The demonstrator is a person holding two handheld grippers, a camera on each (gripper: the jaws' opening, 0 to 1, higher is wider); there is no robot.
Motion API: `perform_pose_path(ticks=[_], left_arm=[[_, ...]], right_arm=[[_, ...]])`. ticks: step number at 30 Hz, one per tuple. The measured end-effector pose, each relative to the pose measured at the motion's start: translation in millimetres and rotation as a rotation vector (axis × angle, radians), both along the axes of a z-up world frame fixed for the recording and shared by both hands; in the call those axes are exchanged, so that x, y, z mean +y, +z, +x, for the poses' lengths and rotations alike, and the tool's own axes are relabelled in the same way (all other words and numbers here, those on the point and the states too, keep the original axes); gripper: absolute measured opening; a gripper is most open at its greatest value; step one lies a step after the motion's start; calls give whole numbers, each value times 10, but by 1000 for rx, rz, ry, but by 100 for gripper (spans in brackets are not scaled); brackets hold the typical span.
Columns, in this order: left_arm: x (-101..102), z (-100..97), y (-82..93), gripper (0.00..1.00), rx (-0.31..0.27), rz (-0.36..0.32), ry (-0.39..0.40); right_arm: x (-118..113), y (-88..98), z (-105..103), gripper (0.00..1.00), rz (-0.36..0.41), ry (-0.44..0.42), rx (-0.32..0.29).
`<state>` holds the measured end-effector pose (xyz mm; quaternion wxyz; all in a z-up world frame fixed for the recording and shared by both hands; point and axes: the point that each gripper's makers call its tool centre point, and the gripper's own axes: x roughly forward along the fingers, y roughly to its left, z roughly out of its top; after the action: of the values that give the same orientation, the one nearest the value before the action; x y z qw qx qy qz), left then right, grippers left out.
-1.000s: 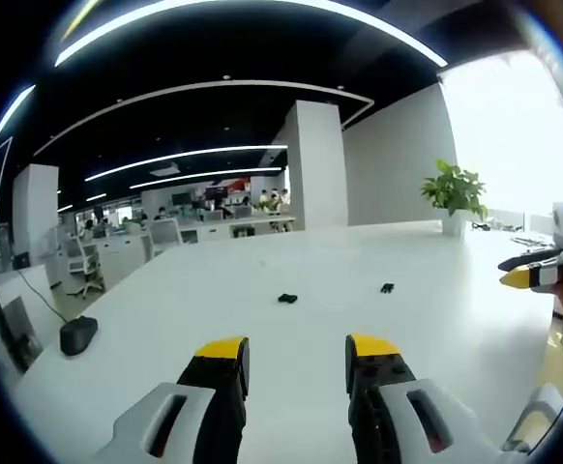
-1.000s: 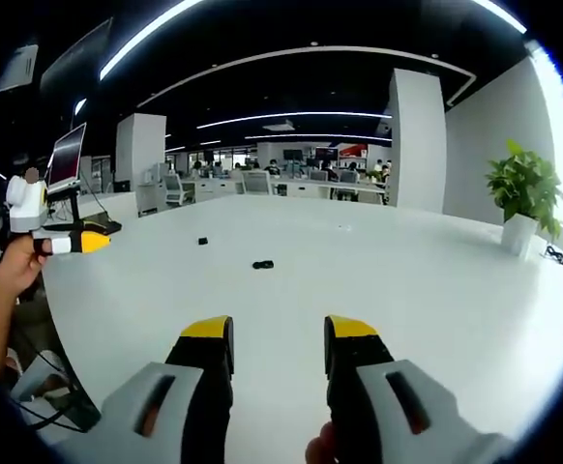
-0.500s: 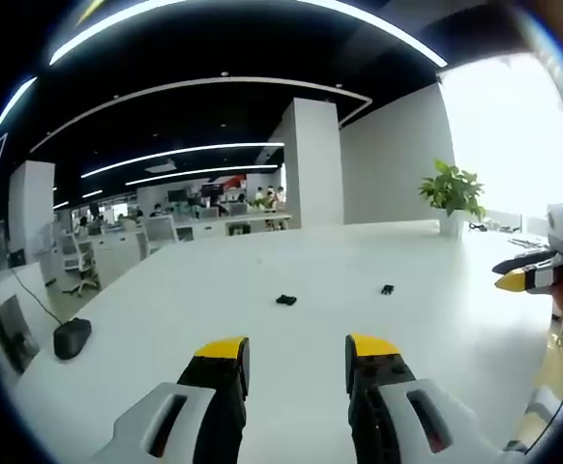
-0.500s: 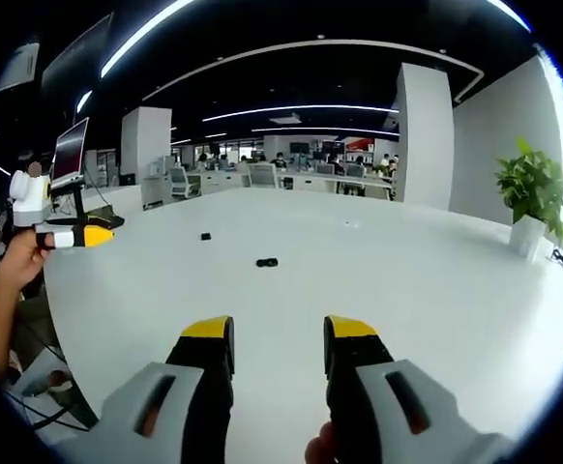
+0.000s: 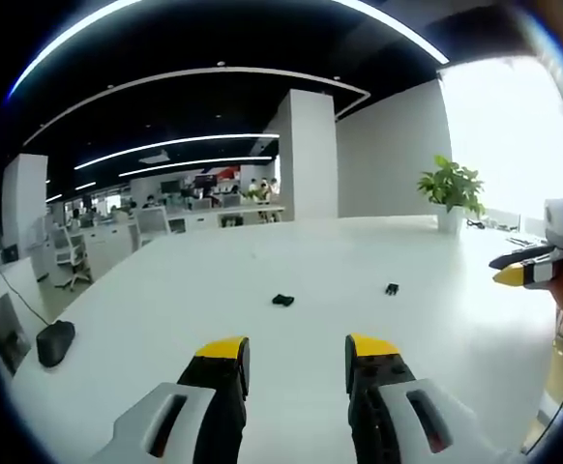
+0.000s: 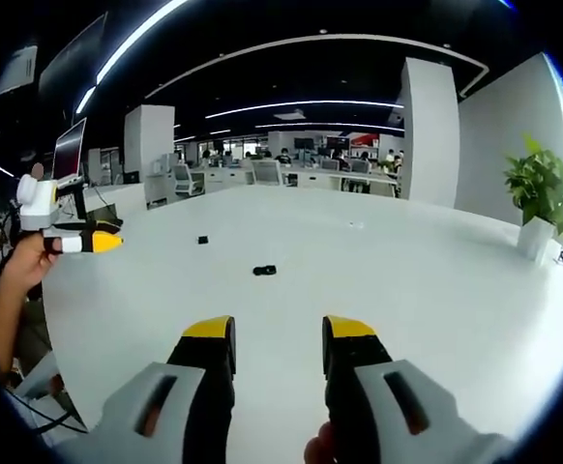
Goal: Snap the two parts of the plastic buckle together until the buckle closes and remains connected.
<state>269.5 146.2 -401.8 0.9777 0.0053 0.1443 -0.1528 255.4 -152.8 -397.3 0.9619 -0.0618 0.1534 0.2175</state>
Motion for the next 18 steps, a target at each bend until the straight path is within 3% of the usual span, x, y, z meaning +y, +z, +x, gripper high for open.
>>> perform_pose_path(ticks=[18], left_arm=[[33,345,-26,40,35,10,-31]], right_arm=[[53,72,284,35,-6,36,5]])
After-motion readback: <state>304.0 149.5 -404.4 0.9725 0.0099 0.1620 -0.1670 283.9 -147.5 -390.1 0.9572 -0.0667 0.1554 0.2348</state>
